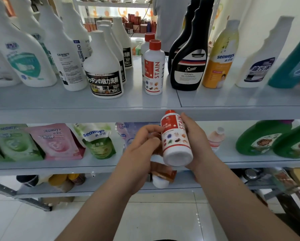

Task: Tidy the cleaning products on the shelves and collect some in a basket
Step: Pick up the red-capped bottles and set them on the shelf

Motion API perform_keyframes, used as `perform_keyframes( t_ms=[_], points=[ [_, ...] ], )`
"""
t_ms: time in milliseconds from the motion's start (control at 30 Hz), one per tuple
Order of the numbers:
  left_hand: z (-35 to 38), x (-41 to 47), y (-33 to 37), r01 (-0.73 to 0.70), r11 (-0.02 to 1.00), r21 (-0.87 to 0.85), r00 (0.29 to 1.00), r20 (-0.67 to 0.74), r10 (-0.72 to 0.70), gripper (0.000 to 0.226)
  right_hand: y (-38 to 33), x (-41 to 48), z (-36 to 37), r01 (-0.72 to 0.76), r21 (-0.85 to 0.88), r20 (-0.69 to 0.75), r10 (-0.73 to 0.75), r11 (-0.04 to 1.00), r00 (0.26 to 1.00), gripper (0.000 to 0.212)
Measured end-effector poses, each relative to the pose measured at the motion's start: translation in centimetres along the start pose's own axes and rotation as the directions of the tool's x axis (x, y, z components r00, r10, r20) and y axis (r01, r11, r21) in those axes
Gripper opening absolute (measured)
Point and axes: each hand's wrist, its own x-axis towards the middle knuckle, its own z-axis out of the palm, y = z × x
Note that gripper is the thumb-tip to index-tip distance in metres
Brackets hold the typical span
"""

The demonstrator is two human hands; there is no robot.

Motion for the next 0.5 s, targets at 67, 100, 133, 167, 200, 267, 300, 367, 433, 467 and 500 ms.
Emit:
perform_keyframes(
  t_ms=[67,100,133,167,200,267,300,367,433,467,500],
  points=[
    [-0.2,-0.2,0.1,0.006,1.0,-0.01,1.0,-0.003,-0.006,0.017,0.2,0.1,0.0,-0.058,0.069,0.023,0.056,0.996,0.998,0.053],
    [-0.3,-0.3,0.0,0.015,1.0,-0.023,1.0,-0.004,-0.015,0.01,0.4,0.1,0.1,-0.057,0.087,0.043,0.054,0.995,0.998,0.056],
    [-0.2,-0.3,-0.1,0.037,0.998,-0.047,0.999,0.006,-0.036,0.004,0.5,0.1,0.2,-0.043,0.093,0.062,0.038,0.995,0.997,0.059],
    [-0.1,-0.4,-0.3,0.067,0.995,-0.08,0.997,0.033,-0.064,0.008,0.7,0.1,0.4,-0.013,0.089,0.079,0.006,0.996,0.997,0.059],
    [0.0,-0.5,-0.4,0.107,0.988,-0.108,0.992,0.078,-0.099,0.018,0.8,0.0,0.5,0.034,0.08,0.097,-0.042,0.996,0.994,0.058],
    [0.1,-0.7,-0.7,0.151,0.985,-0.087,0.976,0.17,-0.134,0.042,1.1,0.0,0.5,0.155,0.026,0.137,-0.158,0.987,0.978,0.06],
    [0.0,-0.7,-0.9,0.134,0.99,-0.047,0.974,0.191,-0.123,0.05,1.3,0.0,0.4,0.208,-0.022,0.16,-0.202,0.978,0.966,0.064],
    [-0.2,-0.7,-1.4,0.049,0.996,0.08,0.987,0.146,-0.06,0.063,1.3,-0.3,0.4,0.291,-0.105,0.206,-0.265,0.951,0.942,0.07],
    [-0.4,-0.7,-1.9,-0.115,0.947,0.299,0.993,0.052,0.104,0.064,1.2,-0.3,0.5,0.389,-0.189,0.233,-0.344,0.902,0.91,0.064],
    [-0.5,-0.8,-2.1,-0.201,0.897,0.394,0.977,0.02,0.21,0.065,1.1,-0.3,0.5,0.448,-0.251,0.256,-0.387,0.858,0.886,0.056],
    [-0.5,-0.8,-2.3,-0.262,0.846,0.465,0.955,-0.001,0.297,0.067,1.1,-0.3,0.5,0.494,-0.322,0.277,-0.418,0.808,0.865,0.047]
  ],
)
